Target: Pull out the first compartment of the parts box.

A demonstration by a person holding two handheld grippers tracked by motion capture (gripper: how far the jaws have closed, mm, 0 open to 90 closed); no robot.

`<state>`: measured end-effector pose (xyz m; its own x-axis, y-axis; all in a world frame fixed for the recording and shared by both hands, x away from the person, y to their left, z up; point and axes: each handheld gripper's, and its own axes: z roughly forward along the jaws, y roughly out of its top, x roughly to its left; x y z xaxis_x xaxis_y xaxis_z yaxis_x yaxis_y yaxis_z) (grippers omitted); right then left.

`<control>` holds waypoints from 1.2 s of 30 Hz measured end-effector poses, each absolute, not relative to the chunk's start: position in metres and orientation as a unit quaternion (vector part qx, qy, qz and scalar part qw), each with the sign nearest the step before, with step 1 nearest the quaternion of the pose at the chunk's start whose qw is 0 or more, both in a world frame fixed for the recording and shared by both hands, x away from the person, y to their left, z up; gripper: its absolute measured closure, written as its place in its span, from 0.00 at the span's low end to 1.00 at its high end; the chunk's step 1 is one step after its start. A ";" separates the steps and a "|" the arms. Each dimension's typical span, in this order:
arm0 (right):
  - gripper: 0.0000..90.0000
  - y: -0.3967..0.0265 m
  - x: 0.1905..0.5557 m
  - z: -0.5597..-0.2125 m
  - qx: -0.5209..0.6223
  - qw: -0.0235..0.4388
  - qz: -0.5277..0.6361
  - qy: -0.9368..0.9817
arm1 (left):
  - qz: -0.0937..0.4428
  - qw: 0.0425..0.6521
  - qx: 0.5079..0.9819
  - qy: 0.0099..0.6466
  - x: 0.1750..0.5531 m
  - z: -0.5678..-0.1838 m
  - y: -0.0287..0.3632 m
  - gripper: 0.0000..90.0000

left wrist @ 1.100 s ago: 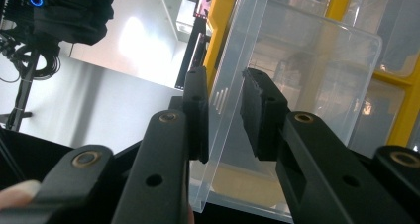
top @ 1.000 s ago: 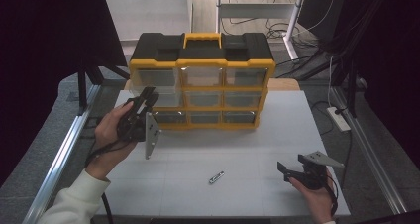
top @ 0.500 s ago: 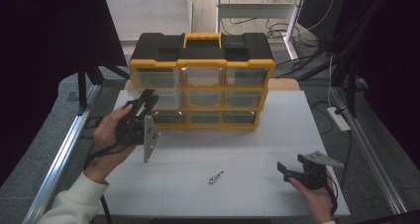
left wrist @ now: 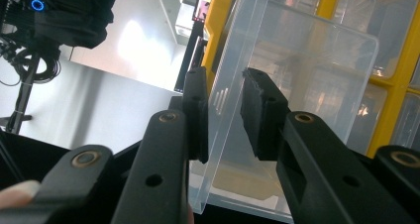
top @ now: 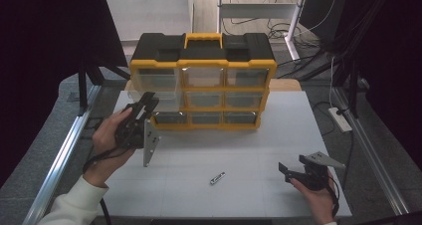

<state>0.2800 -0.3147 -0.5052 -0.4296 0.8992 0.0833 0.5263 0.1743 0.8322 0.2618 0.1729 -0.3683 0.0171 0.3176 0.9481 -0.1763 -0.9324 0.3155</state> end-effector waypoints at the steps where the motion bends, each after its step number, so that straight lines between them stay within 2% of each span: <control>1: 0.15 -0.315 0.280 -0.505 0.486 0.222 0.420 0.734 | 0.699 0.177 0.691 0.051 0.261 -0.368 0.173 0.81; 36: 0.15 -0.314 0.281 -0.507 0.485 0.218 0.417 0.737 | 0.699 0.184 0.689 0.052 0.253 -0.374 0.174 0.80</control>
<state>0.2806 -0.3142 -0.5068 -0.4356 0.8963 0.0834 0.5335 0.1824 0.8259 0.2532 0.1741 -0.3735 0.0181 0.3297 0.9439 -0.1853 -0.9266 0.3272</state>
